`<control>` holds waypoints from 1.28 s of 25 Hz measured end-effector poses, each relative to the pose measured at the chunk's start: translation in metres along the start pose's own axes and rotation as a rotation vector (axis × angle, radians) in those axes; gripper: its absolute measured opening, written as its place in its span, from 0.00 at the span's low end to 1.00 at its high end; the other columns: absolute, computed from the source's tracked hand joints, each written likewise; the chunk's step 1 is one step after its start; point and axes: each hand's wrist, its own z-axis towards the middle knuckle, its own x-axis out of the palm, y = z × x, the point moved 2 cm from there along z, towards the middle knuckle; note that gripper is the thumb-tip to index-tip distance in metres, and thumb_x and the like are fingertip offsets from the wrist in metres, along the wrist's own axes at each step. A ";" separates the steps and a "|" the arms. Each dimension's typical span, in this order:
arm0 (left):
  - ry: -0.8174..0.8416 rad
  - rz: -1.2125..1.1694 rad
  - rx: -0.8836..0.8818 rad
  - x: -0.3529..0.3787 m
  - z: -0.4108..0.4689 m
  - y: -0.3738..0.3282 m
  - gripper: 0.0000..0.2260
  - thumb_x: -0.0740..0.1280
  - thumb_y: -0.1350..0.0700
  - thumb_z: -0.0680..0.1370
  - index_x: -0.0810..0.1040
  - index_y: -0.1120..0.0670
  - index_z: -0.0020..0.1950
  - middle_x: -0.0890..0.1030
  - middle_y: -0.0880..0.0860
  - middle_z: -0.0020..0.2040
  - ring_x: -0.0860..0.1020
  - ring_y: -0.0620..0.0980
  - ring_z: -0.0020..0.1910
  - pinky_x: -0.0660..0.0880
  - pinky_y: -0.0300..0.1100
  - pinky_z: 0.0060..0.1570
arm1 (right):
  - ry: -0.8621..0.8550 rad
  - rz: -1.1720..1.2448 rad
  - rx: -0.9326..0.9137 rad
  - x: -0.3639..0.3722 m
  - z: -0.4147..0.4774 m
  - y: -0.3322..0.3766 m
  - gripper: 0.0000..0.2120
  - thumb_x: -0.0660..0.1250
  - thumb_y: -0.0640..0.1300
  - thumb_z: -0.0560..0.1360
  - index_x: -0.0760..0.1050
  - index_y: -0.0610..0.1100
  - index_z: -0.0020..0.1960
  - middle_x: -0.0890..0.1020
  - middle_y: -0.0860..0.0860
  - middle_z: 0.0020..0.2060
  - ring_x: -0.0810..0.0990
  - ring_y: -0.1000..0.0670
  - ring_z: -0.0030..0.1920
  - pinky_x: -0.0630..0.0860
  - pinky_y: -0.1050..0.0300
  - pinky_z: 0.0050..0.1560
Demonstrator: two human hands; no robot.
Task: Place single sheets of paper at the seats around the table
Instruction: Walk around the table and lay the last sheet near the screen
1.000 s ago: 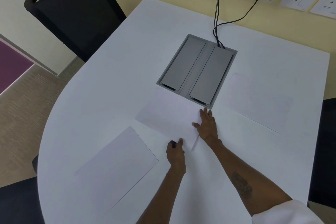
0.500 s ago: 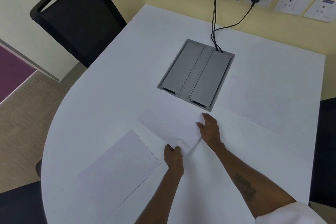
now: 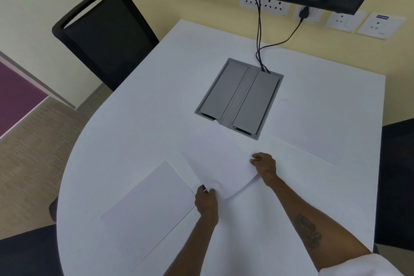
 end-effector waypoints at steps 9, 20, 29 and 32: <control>-0.028 0.072 0.087 -0.029 -0.022 -0.007 0.05 0.69 0.60 0.71 0.83 0.58 0.46 0.80 0.53 0.37 0.79 0.56 0.41 0.70 0.40 0.37 | -0.089 -0.004 -0.074 -0.021 -0.053 0.002 0.10 0.66 0.35 0.75 0.83 0.40 0.52 0.85 0.43 0.52 0.81 0.43 0.56 0.75 0.54 0.55; 0.064 0.016 0.239 -0.106 -0.045 -0.014 0.08 0.69 0.55 0.76 0.83 0.56 0.52 0.81 0.50 0.41 0.82 0.59 0.49 0.80 0.56 0.53 | -0.197 0.399 -0.007 -0.011 -0.170 0.001 0.08 0.66 0.34 0.76 0.82 0.40 0.51 0.83 0.46 0.45 0.78 0.48 0.48 0.70 0.59 0.49; 0.123 0.053 0.368 -0.214 -0.065 -0.006 0.08 0.67 0.57 0.76 0.84 0.57 0.50 0.85 0.55 0.46 0.82 0.58 0.47 0.79 0.49 0.50 | -0.286 0.665 -0.009 0.041 -0.293 -0.010 0.09 0.66 0.36 0.77 0.82 0.40 0.54 0.84 0.46 0.51 0.80 0.48 0.50 0.76 0.49 0.58; 0.149 0.046 0.404 -0.250 -0.075 0.000 0.08 0.67 0.57 0.76 0.84 0.57 0.50 0.85 0.55 0.46 0.81 0.58 0.46 0.80 0.50 0.51 | -0.311 0.729 -0.015 0.058 -0.335 -0.011 0.09 0.66 0.37 0.77 0.82 0.42 0.53 0.85 0.47 0.51 0.81 0.47 0.51 0.77 0.47 0.59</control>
